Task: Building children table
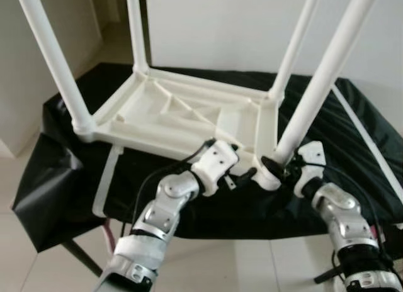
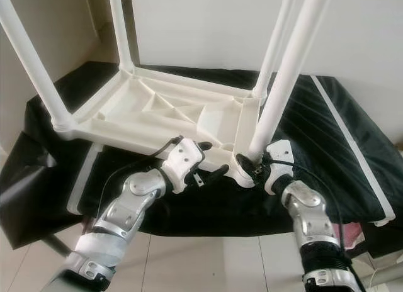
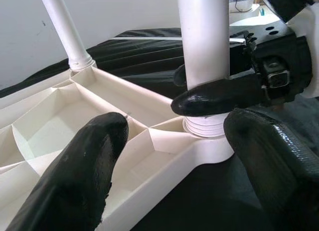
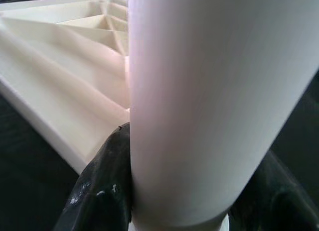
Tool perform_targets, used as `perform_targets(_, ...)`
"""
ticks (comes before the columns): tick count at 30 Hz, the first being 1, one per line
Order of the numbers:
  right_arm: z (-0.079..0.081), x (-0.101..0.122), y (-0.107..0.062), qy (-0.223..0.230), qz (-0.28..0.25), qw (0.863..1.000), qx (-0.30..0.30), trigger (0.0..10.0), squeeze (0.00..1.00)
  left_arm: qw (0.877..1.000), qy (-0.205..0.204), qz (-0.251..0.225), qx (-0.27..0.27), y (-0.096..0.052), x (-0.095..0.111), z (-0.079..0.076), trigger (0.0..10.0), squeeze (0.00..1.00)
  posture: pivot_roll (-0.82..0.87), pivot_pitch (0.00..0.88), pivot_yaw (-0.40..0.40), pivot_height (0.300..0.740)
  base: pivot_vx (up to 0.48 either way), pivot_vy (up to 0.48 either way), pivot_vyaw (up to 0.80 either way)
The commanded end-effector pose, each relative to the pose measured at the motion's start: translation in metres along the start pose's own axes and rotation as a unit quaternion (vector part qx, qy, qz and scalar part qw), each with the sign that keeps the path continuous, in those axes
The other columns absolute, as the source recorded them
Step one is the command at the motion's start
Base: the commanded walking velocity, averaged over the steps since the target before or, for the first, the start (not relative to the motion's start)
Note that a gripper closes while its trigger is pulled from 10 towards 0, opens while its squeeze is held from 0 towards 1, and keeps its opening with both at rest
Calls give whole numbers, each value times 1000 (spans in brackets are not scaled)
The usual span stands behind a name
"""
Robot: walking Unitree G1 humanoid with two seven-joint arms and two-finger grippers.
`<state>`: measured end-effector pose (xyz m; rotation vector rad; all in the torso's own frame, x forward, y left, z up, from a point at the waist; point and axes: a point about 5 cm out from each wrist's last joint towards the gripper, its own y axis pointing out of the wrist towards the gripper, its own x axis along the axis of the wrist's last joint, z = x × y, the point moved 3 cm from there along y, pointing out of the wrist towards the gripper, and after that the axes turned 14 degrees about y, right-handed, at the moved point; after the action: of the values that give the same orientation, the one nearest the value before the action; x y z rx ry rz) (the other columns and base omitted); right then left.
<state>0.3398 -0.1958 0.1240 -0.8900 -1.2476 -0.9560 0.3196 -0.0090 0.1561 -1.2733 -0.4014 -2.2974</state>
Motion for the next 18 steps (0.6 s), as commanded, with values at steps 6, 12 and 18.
perform_targets(6,-6,-15,-6,14,13,994,-108,10000,0,1000,2,6,28,3,1,2,10000,0,-61,0,-39,740,0,0,0)
perform_targets(12,-2,-17,-6,52,-3,979,-197,10000,0,1000,2,4,26,3,1,2,10000,0,-67,0,-35,740,0,0,0)
perform_targets(18,3,-16,-3,87,-29,959,-269,10000,0,1000,2,4,23,4,1,0,10000,0,-63,0,-38,740,0,0,0)
